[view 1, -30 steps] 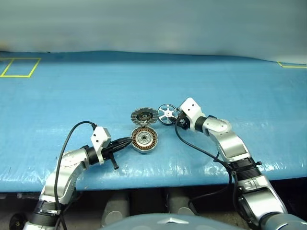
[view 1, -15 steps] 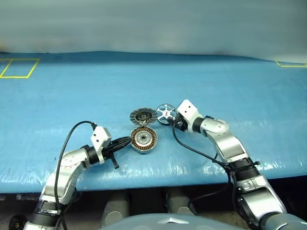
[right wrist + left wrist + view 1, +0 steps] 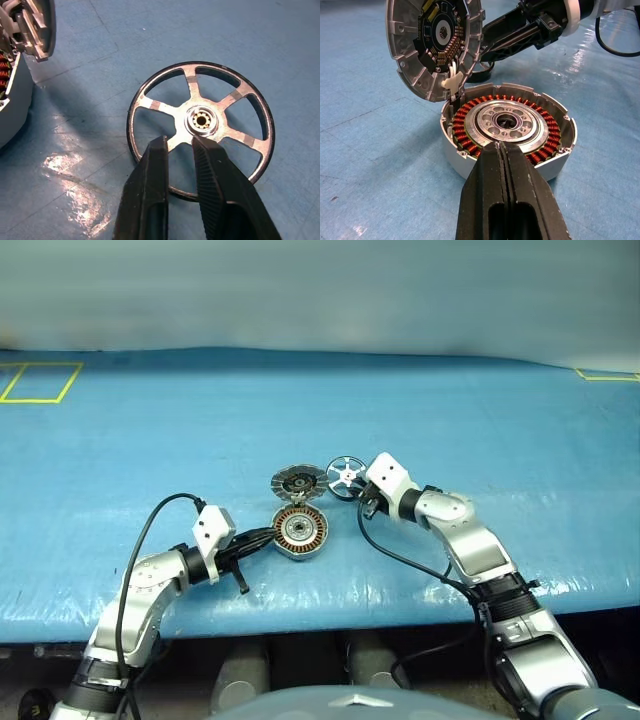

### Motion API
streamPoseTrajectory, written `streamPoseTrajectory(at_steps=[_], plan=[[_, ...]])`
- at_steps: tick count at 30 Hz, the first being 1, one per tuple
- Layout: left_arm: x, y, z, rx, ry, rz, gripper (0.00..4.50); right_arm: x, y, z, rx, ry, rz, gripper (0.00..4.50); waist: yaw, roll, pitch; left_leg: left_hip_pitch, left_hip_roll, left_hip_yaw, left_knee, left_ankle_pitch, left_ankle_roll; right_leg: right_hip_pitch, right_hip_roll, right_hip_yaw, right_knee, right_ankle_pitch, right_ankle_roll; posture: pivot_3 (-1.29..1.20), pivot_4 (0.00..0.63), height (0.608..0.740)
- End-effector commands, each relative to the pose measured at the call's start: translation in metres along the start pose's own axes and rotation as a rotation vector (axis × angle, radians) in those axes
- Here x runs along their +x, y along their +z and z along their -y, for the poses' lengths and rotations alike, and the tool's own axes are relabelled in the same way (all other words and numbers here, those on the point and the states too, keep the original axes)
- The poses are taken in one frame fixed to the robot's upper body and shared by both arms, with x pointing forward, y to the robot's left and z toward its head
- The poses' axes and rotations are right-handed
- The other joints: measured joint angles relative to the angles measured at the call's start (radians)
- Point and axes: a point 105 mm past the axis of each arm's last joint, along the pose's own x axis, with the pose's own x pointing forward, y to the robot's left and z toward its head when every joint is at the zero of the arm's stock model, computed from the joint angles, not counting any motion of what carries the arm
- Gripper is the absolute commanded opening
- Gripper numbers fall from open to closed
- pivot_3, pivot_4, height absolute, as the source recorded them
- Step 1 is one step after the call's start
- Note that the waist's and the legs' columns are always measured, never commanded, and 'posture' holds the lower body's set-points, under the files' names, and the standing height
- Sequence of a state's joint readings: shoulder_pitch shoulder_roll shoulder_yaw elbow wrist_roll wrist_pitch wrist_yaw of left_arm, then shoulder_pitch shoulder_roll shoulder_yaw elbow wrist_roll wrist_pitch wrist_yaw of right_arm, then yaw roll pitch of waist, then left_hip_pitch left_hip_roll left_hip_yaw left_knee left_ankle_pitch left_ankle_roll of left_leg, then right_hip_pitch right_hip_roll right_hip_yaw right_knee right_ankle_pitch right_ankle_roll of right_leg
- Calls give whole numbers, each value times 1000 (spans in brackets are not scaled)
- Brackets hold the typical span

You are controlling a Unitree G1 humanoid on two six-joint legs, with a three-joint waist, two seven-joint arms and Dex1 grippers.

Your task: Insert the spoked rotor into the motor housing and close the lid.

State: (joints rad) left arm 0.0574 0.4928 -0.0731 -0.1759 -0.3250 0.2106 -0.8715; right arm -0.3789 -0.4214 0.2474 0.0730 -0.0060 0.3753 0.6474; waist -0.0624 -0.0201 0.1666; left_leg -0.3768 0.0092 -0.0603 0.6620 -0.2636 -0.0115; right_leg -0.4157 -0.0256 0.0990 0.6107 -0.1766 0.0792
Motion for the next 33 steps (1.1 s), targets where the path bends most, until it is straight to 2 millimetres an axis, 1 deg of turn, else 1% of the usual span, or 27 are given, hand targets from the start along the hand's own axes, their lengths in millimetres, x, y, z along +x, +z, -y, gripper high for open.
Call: streamPoseTrajectory(at_steps=[1, 6, 9, 13, 21, 27, 30, 33], plan=[[2, 7, 0, 28, -4, 25, 0, 0, -8, -1, 13, -14, -32, 296, 0, 0, 0, 0, 0, 0, 0, 0, 0, 0, 0, 0, 0, 0, 0, 0, 150, 740], [2, 7, 0, 30, -4, 22, 0, 1, -8, 0, 20, -27, -37, 296, 0, 0, 0, 0, 0, 0, 0, 0, 0, 0, 0, 0, 0, 0, 0, 0, 150, 740], [2, 6, 0, 31, -1, 20, 0, -1, -5, 1, 35, -25, -23, 296, 0, 0, 0, 0, 0, 0, 0, 0, 0, 0, 0, 0, 0, 0, 0, 0, 150, 740], [1, 6, 0, 29, -1, 18, 0, -1, -3, -2, 57, -7, -19, 296, 0, 0, 0, 0, 0, 0, 0, 0, 0, 0, 0, 0, 0, 0, 0, 0, 150, 740], [1, 4, -1, 29, 2, 11, 0, 1, -5, -6, 105, -38, -21, 296, -1, 0, 0, 0, 0, 0, 0, 0, 0, 0, 0, 0, 0, 0, 0, 0, 150, 740], [1, 2, -1, 29, 3, 3, 0, 4, -6, -15, 139, -16, -28, 296, -3, 0, 0, 0, 0, 0, 0, 0, 0, 0, 0, 0, 0, 0, 0, 0, 150, 740], [1, 2, -1, 31, 5, 1, 0, 4, -7, -15, 133, -27, -35, 851, -3, 0, -1, 0, 0, 0, 0, 0, 0, 0, 0, 0, 0, 0, 0, 0, 150, 740], [1, 1, -1, 33, 6, -2, 0, 5, -6, -14, 134, -40, -32, 1812, -3, 0, -1, 0, 0, 0, 0, 0, 0, 0, 0, 0, 0, 0, 0, 0, 150, 740]])
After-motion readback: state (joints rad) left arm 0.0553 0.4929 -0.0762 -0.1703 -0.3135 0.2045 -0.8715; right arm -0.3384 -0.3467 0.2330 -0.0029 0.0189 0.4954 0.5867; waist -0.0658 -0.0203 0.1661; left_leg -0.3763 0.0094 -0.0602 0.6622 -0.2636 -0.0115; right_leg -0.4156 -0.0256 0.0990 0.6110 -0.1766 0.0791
